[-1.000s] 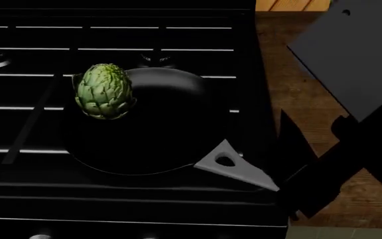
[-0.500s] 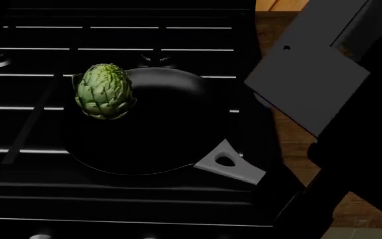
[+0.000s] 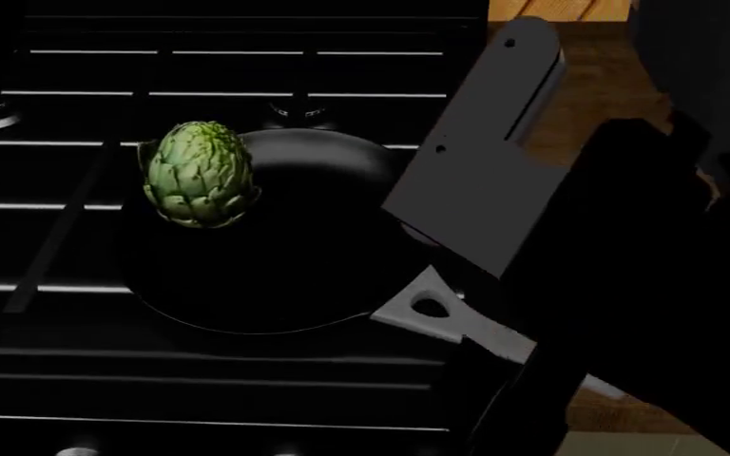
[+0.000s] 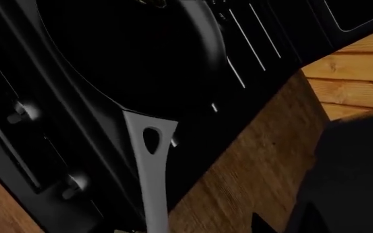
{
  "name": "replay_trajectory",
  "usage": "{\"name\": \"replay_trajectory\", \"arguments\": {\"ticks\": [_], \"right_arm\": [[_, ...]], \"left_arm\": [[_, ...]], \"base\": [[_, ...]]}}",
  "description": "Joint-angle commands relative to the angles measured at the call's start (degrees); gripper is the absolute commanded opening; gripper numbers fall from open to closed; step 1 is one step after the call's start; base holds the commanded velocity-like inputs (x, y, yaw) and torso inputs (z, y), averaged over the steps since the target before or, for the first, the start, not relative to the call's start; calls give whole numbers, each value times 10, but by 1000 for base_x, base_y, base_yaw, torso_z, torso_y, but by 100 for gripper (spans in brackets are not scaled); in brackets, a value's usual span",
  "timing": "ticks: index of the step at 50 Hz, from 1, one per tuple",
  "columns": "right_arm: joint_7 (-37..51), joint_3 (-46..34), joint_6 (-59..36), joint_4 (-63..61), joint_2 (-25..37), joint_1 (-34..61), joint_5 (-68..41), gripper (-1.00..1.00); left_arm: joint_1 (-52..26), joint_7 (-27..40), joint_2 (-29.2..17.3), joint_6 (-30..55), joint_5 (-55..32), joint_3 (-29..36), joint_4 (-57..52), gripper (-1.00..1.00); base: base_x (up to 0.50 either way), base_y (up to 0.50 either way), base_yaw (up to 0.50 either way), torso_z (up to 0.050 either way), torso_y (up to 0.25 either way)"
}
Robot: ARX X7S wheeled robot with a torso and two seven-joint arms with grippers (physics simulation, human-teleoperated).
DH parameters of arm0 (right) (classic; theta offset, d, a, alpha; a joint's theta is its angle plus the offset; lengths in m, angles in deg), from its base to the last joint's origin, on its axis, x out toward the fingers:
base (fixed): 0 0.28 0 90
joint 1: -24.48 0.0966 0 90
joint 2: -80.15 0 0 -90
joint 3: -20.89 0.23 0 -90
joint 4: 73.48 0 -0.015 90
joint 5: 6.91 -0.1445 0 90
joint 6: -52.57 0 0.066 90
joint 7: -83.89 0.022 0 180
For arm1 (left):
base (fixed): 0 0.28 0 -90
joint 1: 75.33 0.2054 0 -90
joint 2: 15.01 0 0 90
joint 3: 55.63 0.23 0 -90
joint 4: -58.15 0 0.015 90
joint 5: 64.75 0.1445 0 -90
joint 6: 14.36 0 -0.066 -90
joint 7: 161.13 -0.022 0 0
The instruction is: Pick up the pan and dump the vegetables in it onto the plate. Then return the pan to the stove.
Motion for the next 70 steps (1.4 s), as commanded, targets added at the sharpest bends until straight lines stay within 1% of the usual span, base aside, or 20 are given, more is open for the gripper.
{"name": "replay_trajectory", "arguments": {"ticks": [1,10,21,37,42,54,63,64,67,70], "right_arm": [[-30,-26,30,-6,-8,-47,42,100],[-94,-59,81,21,-17,-108,144,100],[-124,-81,117,55,-21,-138,199,100],[-134,-102,155,88,-28,-191,225,100],[-133,-109,167,93,-18,-214,230,100],[-140,-112,182,116,-1,-229,238,100],[-140,-116,181,132,-5,-233,240,100],[-139,-117,183,131,-5,-235,242,-100],[-135,-112,183,124,-1,-231,237,-100],[-109,-97,180,101,7,-221,221,-100]], "left_arm": [[5,8,-5,-10,-18,8,-8,100],[8,9,-8,-15,-19,13,-10,100],[17,8,-15,-23,-19,13,-16,100],[16,6,-23,-31,-22,15,-21,100],[17,6,-27,-34,-22,15,-22,100],[14,13,-27,-38,-27,26,-24,100],[15,7,-24,-40,-19,30,-25,100],[16,7,-25,-40,-20,30,-25,100],[15,9,-26,-42,-22,31,-26,100],[13,11,-26,-44,-24,33,-27,100]], "base": [[0,0,0,0,0],[0,0,0,0,0],[0,0,0,0,0],[0,0,0,0,0],[0,0,0,0,0],[0,0,0,0,0],[0,0,0,0,0],[0,0,0,0,0],[9,0,1,0,0],[4,0,3,0,0]]}}
